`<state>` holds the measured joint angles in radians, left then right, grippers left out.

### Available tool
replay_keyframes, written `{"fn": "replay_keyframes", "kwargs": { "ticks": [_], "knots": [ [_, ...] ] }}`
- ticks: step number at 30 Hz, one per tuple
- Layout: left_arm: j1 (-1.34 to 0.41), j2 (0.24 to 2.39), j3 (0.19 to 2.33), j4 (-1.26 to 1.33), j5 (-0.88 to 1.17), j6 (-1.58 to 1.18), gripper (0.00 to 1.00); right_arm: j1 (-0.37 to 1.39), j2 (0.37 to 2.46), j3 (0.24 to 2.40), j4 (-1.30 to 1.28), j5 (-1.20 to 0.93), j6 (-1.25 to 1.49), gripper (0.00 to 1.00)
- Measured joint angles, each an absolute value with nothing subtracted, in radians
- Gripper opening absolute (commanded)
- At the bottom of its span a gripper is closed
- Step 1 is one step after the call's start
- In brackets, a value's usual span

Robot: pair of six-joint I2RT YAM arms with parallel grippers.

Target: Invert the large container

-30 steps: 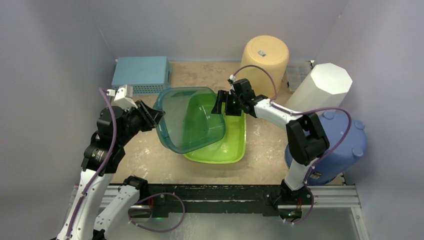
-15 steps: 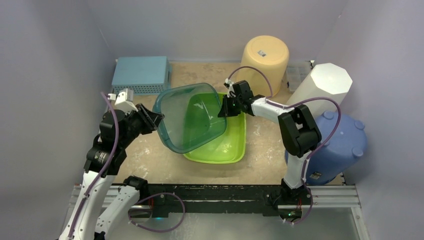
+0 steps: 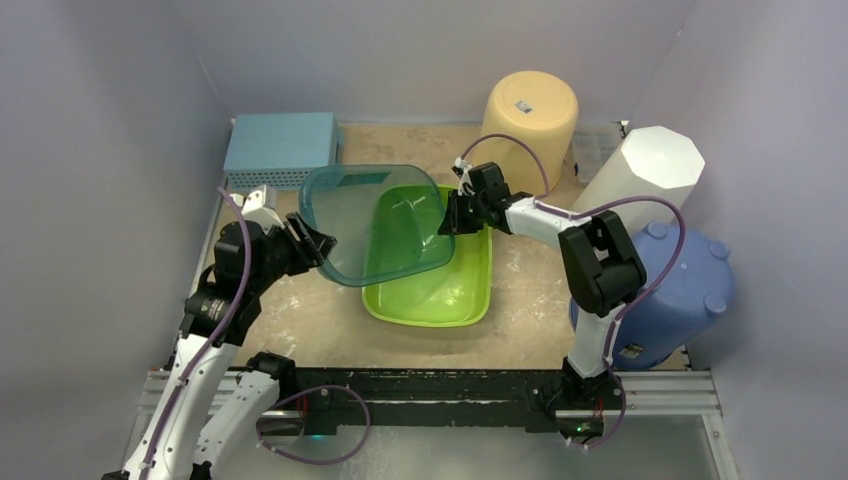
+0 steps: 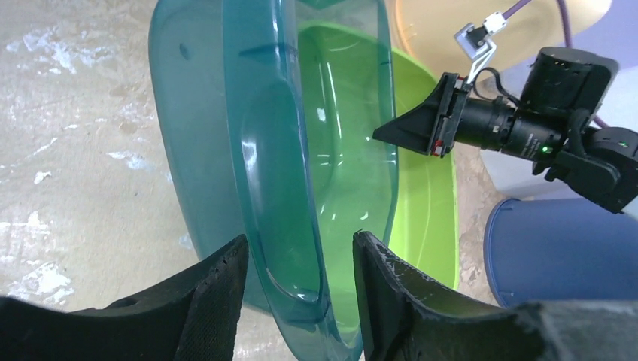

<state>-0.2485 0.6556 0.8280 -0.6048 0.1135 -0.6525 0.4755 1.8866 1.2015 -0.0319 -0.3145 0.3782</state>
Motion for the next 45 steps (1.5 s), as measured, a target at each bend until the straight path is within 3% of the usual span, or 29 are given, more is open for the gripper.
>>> {"fn": "replay_keyframes", "kwargs": {
  "ticks": [6, 9, 13, 16, 29, 36, 45],
  "knots": [
    [-0.249, 0.658, 0.82, -0.62, 0.114, -0.661, 0.39, 0.474, 1.878, 1.191, -0.031, -0.305, 0.388, 0.01],
    [-0.249, 0.658, 0.82, -0.616, 0.112, -0.669, 0.26, 0.471, 1.875, 1.186, -0.03, -0.305, 0.389, 0.0],
    [-0.244, 0.668, 0.82, -0.61, 0.1, -0.696, 0.01, 0.47, 1.858, 1.169, -0.022, -0.29, 0.393, 0.0],
    [-0.243, 0.676, 0.821, -0.595, 0.1, -0.707, 0.0, 0.47, 1.853, 1.162, -0.017, -0.278, 0.401, 0.05],
    [-0.249, 0.718, 0.996, -0.644, 0.078, -0.638, 0.0, 0.493, 1.736, 1.16, -0.085, -0.304, 0.455, 0.69],
    [-0.257, 0.787, 1.164, -0.68, 0.041, -0.579, 0.0, 0.503, 1.569, 1.174, -0.131, -0.274, 0.479, 0.86],
    [-0.262, 0.83, 1.264, -0.796, -0.11, -0.48, 0.0, 0.504, 1.396, 1.178, -0.145, -0.251, 0.506, 0.94]
  ]
}}
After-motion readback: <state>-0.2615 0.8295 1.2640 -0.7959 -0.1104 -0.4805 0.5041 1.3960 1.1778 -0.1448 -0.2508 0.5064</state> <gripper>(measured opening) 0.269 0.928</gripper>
